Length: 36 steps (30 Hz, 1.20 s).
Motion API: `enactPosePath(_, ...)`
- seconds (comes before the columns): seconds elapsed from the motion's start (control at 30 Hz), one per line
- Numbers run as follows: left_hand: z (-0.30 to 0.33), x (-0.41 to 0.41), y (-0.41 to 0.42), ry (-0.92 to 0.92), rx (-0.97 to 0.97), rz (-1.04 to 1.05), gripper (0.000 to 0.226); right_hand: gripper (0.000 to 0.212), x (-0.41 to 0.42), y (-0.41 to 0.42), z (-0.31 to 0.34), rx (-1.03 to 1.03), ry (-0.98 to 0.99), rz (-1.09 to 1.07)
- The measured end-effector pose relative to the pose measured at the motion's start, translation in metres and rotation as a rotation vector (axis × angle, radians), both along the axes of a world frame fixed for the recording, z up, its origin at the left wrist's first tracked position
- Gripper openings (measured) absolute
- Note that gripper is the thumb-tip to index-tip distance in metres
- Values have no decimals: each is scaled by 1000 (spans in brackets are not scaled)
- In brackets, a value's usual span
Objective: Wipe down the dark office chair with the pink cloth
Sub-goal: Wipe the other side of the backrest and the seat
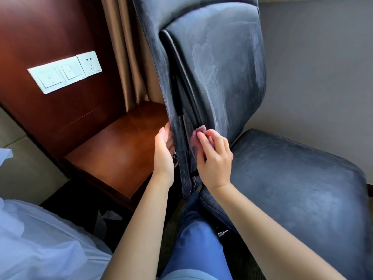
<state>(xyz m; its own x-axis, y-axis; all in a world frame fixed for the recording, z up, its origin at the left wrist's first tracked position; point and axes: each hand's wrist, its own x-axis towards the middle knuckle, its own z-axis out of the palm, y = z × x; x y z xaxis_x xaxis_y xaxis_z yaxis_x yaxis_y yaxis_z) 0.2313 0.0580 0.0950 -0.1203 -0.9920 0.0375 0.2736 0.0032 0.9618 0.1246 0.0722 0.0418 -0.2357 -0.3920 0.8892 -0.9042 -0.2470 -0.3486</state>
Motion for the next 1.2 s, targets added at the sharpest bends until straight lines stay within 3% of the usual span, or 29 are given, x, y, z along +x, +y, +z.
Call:
enactPosePath(0.1,2,0,1,2,11,-15,43,17,6,-8,38,-95,39,94)
enactPosePath(0.23,5,2,4,30,11,-22,42,25,13,-23,74,-25,321,16)
enactPosePath(0.33,4,3,4,18,13,-43,42,37,7,-23,43,67,562,-102)
enactPosePath(0.47,3,4,4,-7,15,-54,43,39,-1,-7,-12,125,656,-106)
enactPosePath(0.73,2,3,3,12,29,-36,41,30,10,-22,63,54,502,-178)
enactPosePath(1.0,0,7,2,17,40,-46,46,36,5,-5,-7,267,705,-199)
enactPosePath(1.2,1,7,1,18,59,-24,42,24,7,-16,68,-12,483,-179)
